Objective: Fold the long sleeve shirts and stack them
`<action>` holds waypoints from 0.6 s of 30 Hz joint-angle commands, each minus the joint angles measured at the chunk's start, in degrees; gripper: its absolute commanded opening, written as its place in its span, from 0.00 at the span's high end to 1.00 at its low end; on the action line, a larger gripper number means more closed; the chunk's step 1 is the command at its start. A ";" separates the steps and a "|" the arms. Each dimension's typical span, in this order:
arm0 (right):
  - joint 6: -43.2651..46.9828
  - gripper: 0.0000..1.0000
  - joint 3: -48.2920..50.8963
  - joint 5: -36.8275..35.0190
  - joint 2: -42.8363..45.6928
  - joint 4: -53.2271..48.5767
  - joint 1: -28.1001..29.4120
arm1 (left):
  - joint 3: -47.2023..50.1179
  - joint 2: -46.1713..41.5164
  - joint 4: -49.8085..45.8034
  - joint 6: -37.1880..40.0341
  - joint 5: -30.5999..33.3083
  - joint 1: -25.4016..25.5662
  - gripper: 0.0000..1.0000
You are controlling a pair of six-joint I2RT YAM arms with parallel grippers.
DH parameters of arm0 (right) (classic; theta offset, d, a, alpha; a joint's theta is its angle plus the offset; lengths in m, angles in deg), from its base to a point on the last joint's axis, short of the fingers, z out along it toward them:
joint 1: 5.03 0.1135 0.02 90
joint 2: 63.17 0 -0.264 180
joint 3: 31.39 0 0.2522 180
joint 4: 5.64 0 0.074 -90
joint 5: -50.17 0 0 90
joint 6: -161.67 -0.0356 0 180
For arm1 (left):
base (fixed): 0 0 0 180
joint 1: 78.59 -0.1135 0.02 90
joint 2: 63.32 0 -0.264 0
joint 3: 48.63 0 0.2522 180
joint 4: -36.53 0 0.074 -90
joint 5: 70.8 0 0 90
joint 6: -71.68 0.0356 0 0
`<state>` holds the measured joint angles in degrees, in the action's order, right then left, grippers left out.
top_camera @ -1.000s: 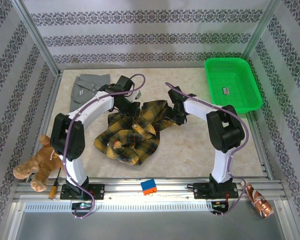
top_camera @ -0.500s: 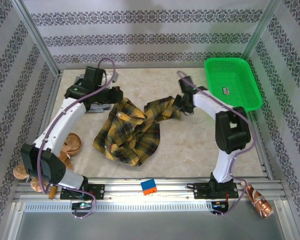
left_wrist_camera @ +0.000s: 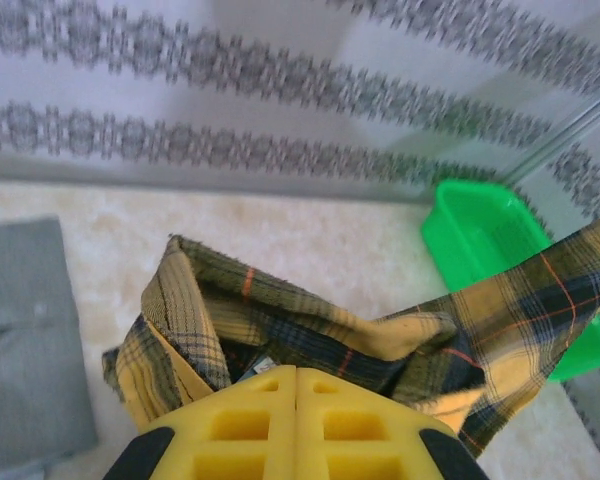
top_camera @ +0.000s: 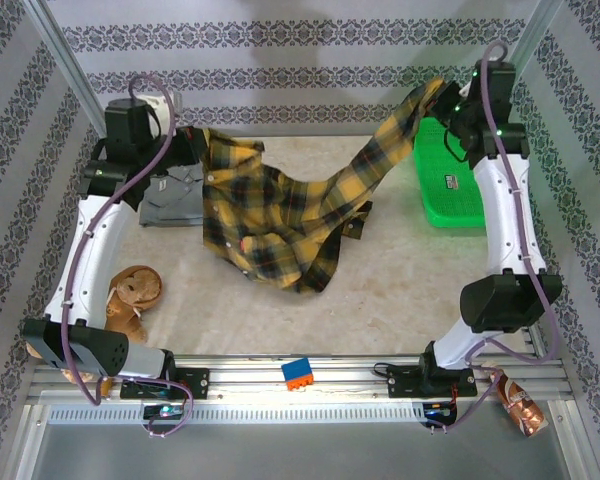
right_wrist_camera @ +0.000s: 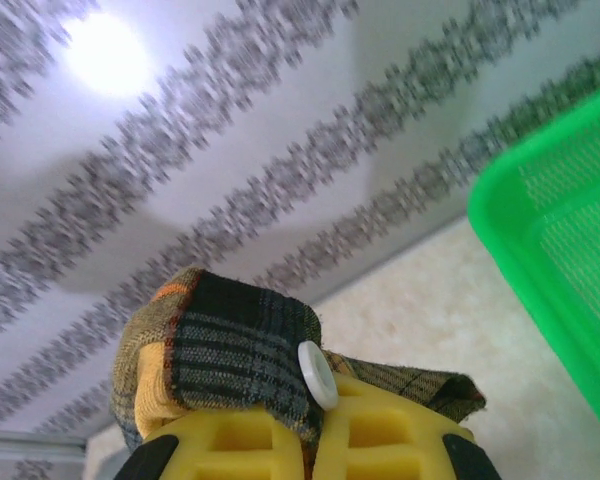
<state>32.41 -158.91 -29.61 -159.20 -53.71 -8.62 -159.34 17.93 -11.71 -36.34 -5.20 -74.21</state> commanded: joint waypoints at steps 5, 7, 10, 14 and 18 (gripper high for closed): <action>-6.11 1.00 -34.38 9.11 -12.45 -0.90 -5.47 | -21.47 9.62 11.06 -0.87 -1.71 -1.66 0.95; -10.54 1.00 -43.06 11.33 -16.00 -0.58 -7.52 | -26.79 12.09 11.71 -1.15 -1.77 -2.95 0.95; -18.18 1.00 -50.13 14.58 -18.86 2.64 -10.29 | -32.30 15.03 14.35 -3.73 -2.07 -6.07 0.95; -25.41 1.00 -51.37 21.74 -18.36 8.71 -9.90 | -32.13 15.83 17.01 -4.76 -1.47 -9.80 0.95; -24.15 1.00 -48.66 32.94 -15.95 2.93 0.64 | -11.04 8.12 24.46 -6.94 3.09 -14.53 0.90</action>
<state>10.57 -209.11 -8.89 -177.01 -48.79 -16.23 -180.56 30.24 5.78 -40.49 -5.53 -85.62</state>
